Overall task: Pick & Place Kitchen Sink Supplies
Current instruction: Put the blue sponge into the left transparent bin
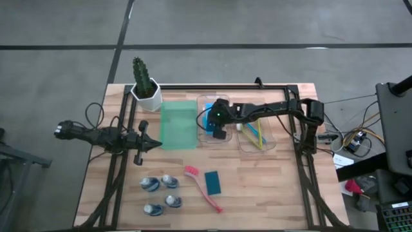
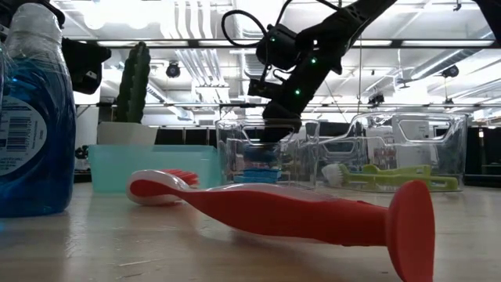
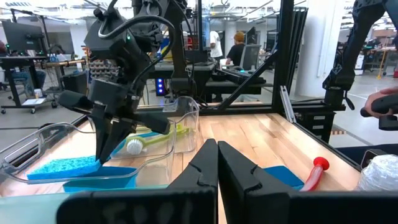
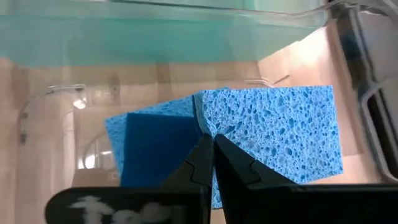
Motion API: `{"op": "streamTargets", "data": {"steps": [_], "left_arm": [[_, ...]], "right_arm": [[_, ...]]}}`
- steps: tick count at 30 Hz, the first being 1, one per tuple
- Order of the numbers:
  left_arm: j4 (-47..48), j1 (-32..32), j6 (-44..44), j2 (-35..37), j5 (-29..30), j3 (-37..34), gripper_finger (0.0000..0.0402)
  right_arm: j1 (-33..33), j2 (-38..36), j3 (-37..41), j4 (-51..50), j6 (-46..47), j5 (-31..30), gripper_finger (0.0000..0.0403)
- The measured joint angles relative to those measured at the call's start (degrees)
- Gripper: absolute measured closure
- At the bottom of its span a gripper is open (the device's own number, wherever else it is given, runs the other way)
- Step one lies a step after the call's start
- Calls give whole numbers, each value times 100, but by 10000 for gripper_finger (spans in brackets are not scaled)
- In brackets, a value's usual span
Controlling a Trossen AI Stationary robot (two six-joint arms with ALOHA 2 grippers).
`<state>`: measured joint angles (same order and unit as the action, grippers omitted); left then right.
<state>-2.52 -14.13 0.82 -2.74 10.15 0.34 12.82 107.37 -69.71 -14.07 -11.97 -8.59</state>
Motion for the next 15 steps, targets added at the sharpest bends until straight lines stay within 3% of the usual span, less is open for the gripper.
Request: {"op": "streamTargets", "data": {"steps": [15], "left_arm": [[0, 1, -1, 0, -1, 0, 399]], "right_arm": [[-5, 0, 455, 588, 0, 12, 392]]}}
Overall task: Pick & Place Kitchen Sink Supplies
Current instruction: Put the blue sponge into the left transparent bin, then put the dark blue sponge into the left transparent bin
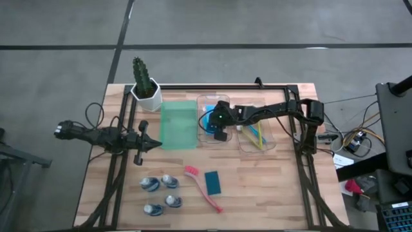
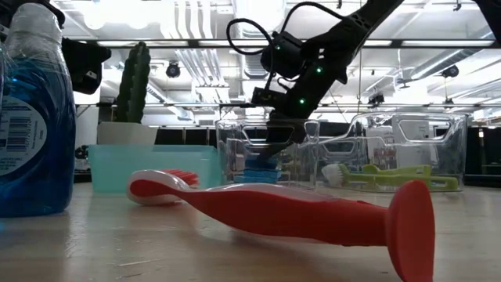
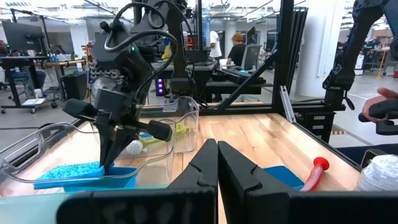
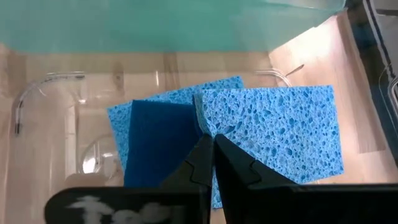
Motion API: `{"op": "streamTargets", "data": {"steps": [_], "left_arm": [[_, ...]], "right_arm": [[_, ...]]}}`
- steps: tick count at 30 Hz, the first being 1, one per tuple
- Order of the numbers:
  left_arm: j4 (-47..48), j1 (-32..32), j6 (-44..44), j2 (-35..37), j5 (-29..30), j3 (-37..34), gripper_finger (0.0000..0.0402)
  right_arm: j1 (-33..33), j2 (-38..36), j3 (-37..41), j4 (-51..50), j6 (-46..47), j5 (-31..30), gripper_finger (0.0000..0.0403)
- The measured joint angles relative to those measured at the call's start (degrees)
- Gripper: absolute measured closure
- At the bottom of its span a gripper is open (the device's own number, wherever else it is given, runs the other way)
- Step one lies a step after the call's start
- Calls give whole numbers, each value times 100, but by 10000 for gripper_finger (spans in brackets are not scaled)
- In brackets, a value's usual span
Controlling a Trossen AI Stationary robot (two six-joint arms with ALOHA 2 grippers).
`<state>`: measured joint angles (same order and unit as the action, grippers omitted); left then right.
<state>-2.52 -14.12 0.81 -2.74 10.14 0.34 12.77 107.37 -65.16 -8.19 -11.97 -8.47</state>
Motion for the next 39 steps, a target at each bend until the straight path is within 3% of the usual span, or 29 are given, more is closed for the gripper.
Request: {"op": "streamTargets", "data": {"steps": [11, 20, 28, 39], "left_arm": [[0, 1, -1, 0, -1, 0, 399], [0, 1, 0, 1, -1, 0, 399], [0, -1, 1, 2, 1, 0, 399], [0, 1, 0, 2, 1, 0, 399]], "right_arm": [[-13, -7, -325, -66, 148, -55, 304], [-223, -111, -1353, -1688, 532, -66, 281], [-1233, -138, -1794, -2158, 411, -33, 299], [-3023, -122, -1681, -2110, 830, 103, 313]]}}
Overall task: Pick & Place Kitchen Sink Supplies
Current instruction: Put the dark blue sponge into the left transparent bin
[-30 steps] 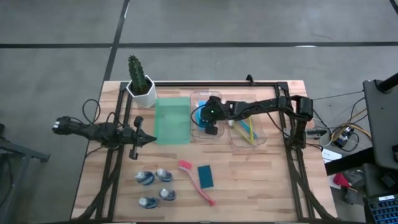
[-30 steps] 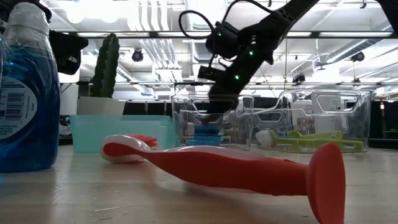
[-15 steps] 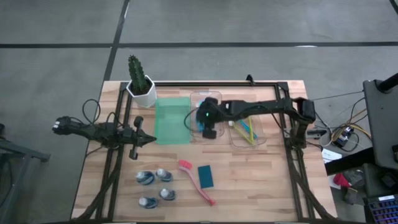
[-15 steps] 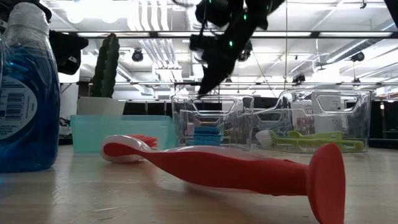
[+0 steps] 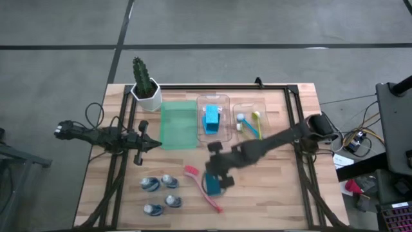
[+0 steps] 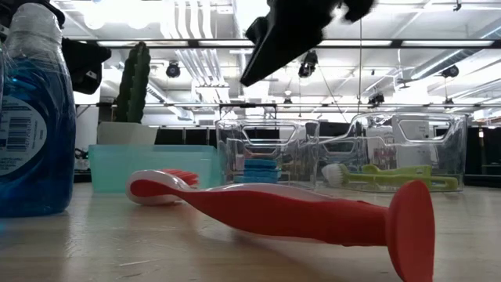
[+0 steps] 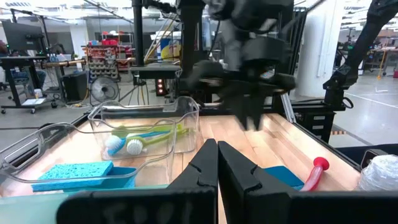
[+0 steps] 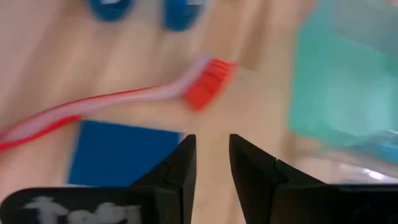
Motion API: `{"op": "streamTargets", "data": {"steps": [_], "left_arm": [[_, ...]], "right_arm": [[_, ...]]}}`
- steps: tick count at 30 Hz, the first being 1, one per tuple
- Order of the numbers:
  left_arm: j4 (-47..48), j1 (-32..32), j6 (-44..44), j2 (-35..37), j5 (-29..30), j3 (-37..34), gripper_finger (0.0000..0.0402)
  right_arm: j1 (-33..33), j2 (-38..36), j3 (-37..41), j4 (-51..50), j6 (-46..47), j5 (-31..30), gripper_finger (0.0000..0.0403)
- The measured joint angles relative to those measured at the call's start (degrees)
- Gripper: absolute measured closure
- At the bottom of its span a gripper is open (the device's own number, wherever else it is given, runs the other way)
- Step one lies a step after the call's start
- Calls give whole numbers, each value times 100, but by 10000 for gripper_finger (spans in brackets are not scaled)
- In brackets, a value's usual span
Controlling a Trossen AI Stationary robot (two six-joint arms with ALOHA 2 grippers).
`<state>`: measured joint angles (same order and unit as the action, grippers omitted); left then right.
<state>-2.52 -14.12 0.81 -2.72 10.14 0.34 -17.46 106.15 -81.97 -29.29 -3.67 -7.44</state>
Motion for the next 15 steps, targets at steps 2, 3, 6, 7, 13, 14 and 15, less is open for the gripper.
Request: {"op": "streamTargets", "data": {"steps": [2, 3, 6, 7, 13, 14, 15], "left_arm": [[0, 1, 1, 0, -1, 0, 399], [0, -1, 0, 0, 0, 0, 399], [0, -1, 0, 0, -1, 0, 399], [0, 0, 1, 0, -1, 0, 399], [0, -1, -1, 0, -1, 0, 399], [0, -1, 0, 0, -1, 0, 399], [0, 1, 1, 0, 0, 0, 399]], "right_arm": [[-293, 0, 95, 185, 138, -2, 311], [-430, 0, 165, 318, 214, -2, 307], [-794, 5, 421, 806, 369, -80, 289], [-894, 7, 518, 937, 460, -209, 281], [-1110, 11, 976, 1306, 1100, -692, 232], [-1117, 11, 1080, 1416, 1206, -692, 228], [-1119, 11, 1182, 1486, 1316, -677, 224]]}}
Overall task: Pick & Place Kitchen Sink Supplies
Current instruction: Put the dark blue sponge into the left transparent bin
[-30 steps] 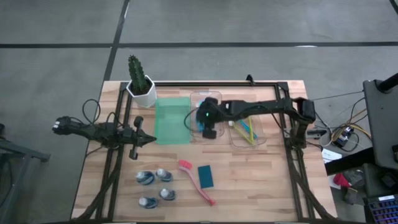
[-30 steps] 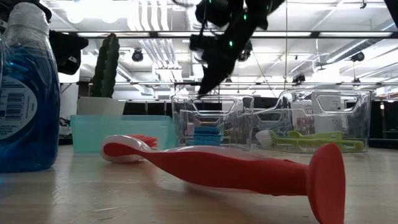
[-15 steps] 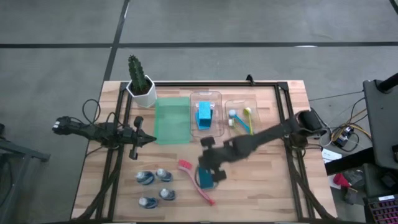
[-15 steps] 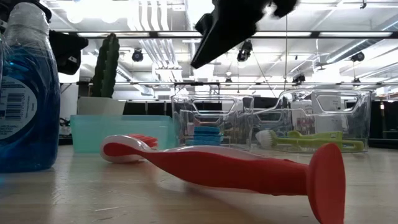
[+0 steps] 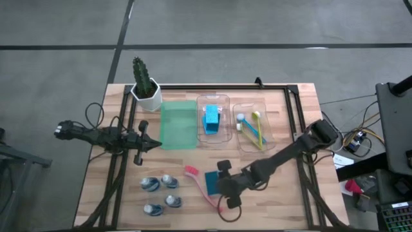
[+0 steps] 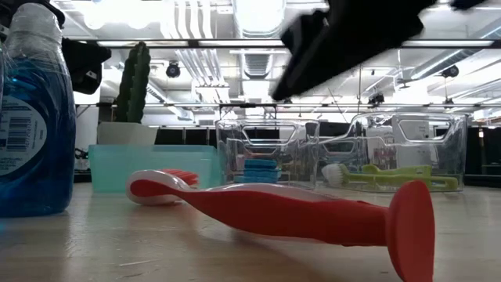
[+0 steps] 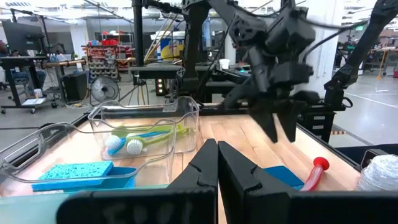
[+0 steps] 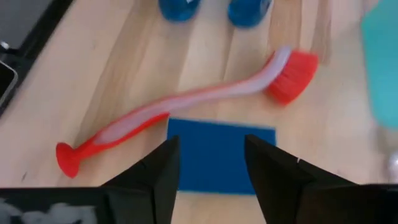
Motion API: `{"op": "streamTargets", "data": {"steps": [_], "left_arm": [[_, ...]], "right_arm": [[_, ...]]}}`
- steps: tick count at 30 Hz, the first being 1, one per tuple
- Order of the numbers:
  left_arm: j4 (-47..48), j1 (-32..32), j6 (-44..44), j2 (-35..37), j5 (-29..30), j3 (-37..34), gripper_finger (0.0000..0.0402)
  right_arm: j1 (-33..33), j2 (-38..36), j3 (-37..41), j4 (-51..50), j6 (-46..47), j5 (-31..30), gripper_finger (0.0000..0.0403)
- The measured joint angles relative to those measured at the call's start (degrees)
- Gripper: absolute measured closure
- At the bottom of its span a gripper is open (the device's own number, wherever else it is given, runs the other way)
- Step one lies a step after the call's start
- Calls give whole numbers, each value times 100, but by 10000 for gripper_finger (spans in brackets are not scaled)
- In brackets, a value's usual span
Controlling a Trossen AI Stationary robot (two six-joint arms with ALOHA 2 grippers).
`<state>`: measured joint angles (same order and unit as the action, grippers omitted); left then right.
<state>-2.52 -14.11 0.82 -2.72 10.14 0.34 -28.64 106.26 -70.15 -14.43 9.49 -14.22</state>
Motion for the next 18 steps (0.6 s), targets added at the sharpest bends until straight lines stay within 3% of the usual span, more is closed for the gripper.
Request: {"op": "streamTargets", "data": {"steps": [13, 18], "left_arm": [[0, 0, 0, -11, 1, 0, 399], [0, -2, 0, -15, 1, 0, 399]], "right_arm": [[-175, 75, 856, 1337, 377, 56, 232], [-165, 578, 838, 1791, 244, 342, 229]]}}
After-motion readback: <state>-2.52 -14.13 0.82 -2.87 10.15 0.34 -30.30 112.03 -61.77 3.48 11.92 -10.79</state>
